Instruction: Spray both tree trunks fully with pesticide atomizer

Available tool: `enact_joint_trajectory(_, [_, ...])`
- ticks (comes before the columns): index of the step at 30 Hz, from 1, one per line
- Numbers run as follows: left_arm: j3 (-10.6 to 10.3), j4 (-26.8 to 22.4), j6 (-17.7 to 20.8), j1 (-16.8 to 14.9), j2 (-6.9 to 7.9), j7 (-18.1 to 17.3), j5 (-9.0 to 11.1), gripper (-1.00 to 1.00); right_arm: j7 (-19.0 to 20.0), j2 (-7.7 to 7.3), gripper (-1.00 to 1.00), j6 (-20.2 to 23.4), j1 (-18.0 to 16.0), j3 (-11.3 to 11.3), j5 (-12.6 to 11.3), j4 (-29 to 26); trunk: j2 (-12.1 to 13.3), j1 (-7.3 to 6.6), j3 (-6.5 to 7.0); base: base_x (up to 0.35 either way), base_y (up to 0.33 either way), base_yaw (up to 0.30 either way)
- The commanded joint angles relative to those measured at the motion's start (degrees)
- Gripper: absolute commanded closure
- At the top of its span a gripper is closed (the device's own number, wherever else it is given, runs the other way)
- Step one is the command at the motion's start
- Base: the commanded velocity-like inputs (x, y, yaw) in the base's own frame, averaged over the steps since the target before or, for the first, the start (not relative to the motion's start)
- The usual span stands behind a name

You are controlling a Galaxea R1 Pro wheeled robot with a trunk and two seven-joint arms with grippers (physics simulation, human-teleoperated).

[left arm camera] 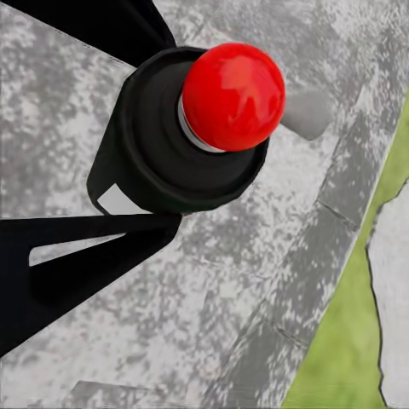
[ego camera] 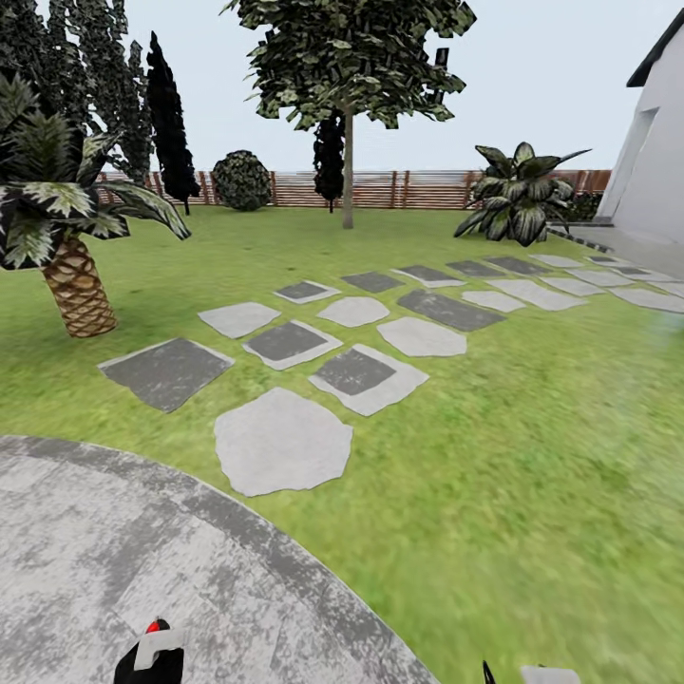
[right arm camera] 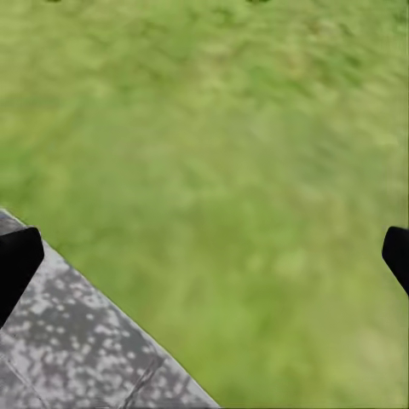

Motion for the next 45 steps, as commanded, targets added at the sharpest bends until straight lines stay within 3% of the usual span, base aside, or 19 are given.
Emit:
enact_joint_trajectory(1, [0.2, 0.1, -0.2, 0.0, -0.03, 0.1, -0.4, 1.0, 0.0, 0.0, -1.0, -0.2, 0.0, -0.3, 0.6, 0.0, 0.0, 0.02, -0.05, 0.318, 0.096, 0.007])
enact_joint_trajectory(22, [0.2, 0.1, -0.3, 0.0, -0.05, 0.1, -0.4, 1.0, -0.1, -0.03, -1.0, -0.2, 0.0, -0.5, 0.5, 0.1, 0.0, 0.02, -0.15, 0.319, 0.096, 0.001])
enact_joint_trajectory(45, [0.2, 0.0, -0.3, 0.0, -0.05, 0.1, -0.4, 1.0, -0.1, -0.03, -1.0, -0.2, 0.0, -0.5, 0.5, 0.1, 0.0, 0.02, -2.13, 0.328, 0.045, 0.0])
